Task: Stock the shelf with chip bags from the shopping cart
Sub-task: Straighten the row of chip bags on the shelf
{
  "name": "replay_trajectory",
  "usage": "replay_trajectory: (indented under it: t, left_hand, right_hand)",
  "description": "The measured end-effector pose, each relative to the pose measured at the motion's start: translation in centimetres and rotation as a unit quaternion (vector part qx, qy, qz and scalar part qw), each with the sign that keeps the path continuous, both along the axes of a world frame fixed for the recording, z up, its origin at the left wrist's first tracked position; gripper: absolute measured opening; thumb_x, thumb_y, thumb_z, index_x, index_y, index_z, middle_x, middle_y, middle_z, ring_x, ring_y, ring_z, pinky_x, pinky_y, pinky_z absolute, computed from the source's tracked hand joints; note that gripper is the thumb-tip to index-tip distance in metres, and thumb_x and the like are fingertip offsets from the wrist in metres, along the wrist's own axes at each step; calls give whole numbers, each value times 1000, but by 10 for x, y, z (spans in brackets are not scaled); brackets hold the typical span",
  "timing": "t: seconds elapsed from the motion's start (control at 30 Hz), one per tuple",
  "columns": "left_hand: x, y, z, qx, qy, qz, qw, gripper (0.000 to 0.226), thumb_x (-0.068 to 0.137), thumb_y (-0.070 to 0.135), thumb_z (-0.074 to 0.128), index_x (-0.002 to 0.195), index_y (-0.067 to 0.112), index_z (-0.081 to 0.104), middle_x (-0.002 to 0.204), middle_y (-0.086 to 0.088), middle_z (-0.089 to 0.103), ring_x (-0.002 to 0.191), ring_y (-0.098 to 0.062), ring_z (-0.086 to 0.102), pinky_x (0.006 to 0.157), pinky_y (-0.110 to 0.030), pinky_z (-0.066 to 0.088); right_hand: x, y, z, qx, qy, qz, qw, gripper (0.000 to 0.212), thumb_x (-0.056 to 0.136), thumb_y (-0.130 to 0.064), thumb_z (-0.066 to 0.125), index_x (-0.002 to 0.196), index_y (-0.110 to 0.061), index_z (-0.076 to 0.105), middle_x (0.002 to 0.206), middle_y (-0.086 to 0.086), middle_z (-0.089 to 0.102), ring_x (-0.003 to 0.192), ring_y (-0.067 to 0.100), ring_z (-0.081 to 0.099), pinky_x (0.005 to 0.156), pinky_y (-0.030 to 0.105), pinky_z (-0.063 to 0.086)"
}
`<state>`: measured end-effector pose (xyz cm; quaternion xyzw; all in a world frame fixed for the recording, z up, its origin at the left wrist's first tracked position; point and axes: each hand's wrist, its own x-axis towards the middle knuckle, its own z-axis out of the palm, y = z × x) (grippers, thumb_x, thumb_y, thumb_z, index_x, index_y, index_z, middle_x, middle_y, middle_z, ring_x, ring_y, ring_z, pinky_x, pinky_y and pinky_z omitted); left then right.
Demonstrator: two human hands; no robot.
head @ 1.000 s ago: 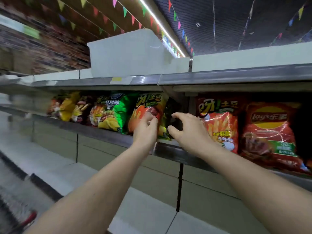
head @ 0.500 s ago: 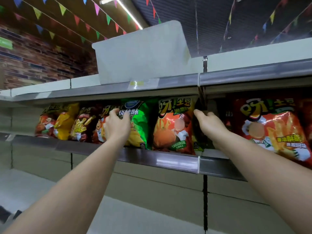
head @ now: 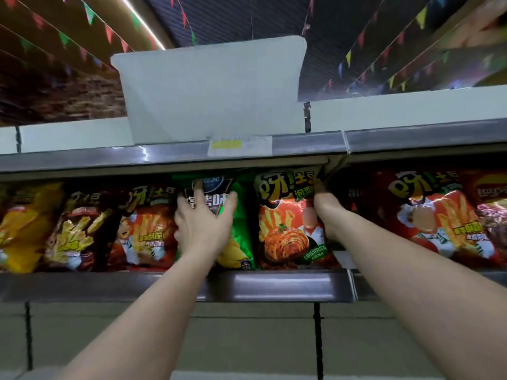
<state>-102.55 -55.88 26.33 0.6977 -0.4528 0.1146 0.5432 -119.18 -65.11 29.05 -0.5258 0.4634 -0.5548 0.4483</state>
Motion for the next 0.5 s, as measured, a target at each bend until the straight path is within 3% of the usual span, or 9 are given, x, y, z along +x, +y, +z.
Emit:
replay_trajectory:
  t: [0.03, 0.1, 0.2, 0.37, 0.43, 0.5]
  left_hand:
    - [-3, -1, -1, 5, -1, 3, 1000, 79, 88, 62, 44, 152, 22, 19, 153, -21, 17, 140, -38, 21, 110, -47, 24]
    - [-7, -4, -4, 14, -5, 11, 1000, 82, 86, 65, 43, 151, 21, 18, 154, -20, 14, 140, -37, 18, 109, -49, 25]
    - [-10, -8, -4, 23, -17, 19, 999, 86, 85, 69, 41, 152, 23, 13, 155, -20, 10, 141, -38, 15, 108, -51, 25]
    - [-13, -9, -4, 40, -22, 10, 999, 86, 86, 69, 39, 153, 22, 9, 157, -20, 4, 144, -37, 9, 111, -52, 21]
    - [-11, -6, -4, 46, -30, 15, 998, 84, 88, 67, 36, 152, 21, 10, 157, -19, 3, 144, -36, 7, 112, -52, 19]
    - [-10, -3, -6, 55, -51, 34, 997, 81, 90, 66, 32, 153, 21, 9, 158, -17, 1, 145, -34, 4, 112, -53, 16]
  right_hand:
    - [-2, -3, -2, 1, 5, -2, 1000, 67, 93, -60, 29, 120, -5, 54, 130, 15, 52, 119, 33, 51, 105, 44, 37]
    - [-3, -1, -5, -7, -21, 8, 1000, 67, 91, -64, 28, 120, -10, 55, 134, 15, 50, 120, 31, 49, 103, 41, 39]
    - [-3, 4, 0, 4, -49, 52, 997, 69, 94, -58, 29, 134, -6, 45, 120, 15, 51, 99, 25, 48, 89, 33, 39]
    - [-5, -1, -2, -7, 9, 45, 999, 58, 93, -62, 25, 107, -12, 53, 105, 11, 55, 94, 24, 54, 80, 30, 41]
    - [-7, -7, -6, -17, 17, 33, 999, 72, 90, -66, 27, 122, -7, 53, 123, 14, 57, 110, 29, 54, 95, 35, 41]
    - [-10, -11, -9, -18, 19, 26, 999, 76, 87, -69, 30, 127, -9, 53, 127, 15, 57, 116, 32, 53, 105, 41, 38]
